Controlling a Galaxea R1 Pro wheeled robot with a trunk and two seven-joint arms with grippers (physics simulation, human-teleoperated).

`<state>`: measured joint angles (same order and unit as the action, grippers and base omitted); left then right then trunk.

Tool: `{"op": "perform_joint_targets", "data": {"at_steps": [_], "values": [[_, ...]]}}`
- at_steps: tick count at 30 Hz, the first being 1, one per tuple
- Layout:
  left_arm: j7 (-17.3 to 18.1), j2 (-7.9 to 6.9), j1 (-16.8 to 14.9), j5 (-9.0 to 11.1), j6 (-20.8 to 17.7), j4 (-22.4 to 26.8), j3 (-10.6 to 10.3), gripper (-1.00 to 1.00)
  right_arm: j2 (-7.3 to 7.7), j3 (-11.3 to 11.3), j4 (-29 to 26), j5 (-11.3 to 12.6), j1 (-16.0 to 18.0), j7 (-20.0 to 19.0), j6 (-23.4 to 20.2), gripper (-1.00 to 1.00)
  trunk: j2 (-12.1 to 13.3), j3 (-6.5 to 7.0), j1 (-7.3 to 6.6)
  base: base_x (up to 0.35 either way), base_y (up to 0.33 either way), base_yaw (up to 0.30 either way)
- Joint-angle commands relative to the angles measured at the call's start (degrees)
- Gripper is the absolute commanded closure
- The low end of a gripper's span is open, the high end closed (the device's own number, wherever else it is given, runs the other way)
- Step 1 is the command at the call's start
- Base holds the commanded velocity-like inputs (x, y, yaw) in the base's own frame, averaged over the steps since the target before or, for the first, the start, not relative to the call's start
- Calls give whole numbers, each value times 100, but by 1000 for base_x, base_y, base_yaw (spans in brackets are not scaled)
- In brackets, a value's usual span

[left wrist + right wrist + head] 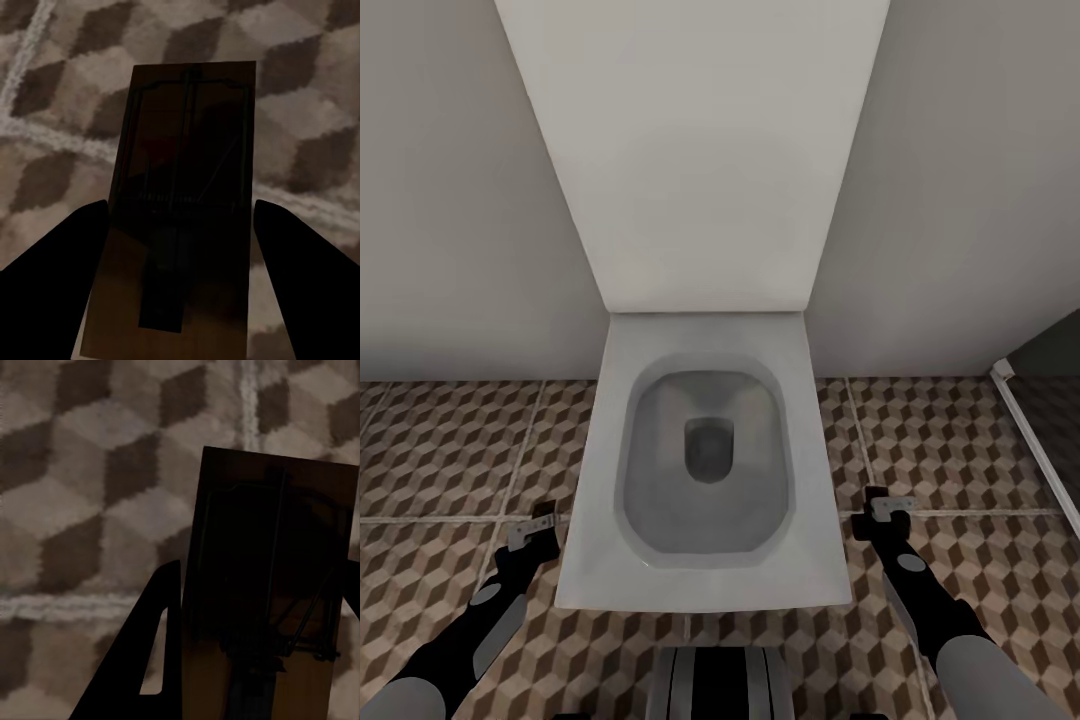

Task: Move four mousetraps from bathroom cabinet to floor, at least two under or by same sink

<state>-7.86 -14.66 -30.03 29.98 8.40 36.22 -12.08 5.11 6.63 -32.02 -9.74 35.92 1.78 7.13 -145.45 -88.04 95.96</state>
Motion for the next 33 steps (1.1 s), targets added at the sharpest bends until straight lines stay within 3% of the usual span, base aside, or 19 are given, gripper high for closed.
{"op": "perform_joint_targets", "data": {"at_steps": [1,9,15,33], "values": [[-49,-9,-3,44,30,2,-46,100,-2,9,4,-47,3,-2,17,100,-1,-3,-1,0,0,0],[-49,3,-3,43,31,0,-48,100,-1,-11,19,-38,3,-52,9,100,-1,-3,-1,0,0,0],[-49,-3,-3,43,31,3,-49,100,-3,-13,20,-36,3,-62,8,100,-9,-136,15,0,0,0],[-54,-19,-3,43,31,-1,-40,100,-4,-5,20,-45,3,-63,7,100,-15,-225,25,0,0,0]]}}
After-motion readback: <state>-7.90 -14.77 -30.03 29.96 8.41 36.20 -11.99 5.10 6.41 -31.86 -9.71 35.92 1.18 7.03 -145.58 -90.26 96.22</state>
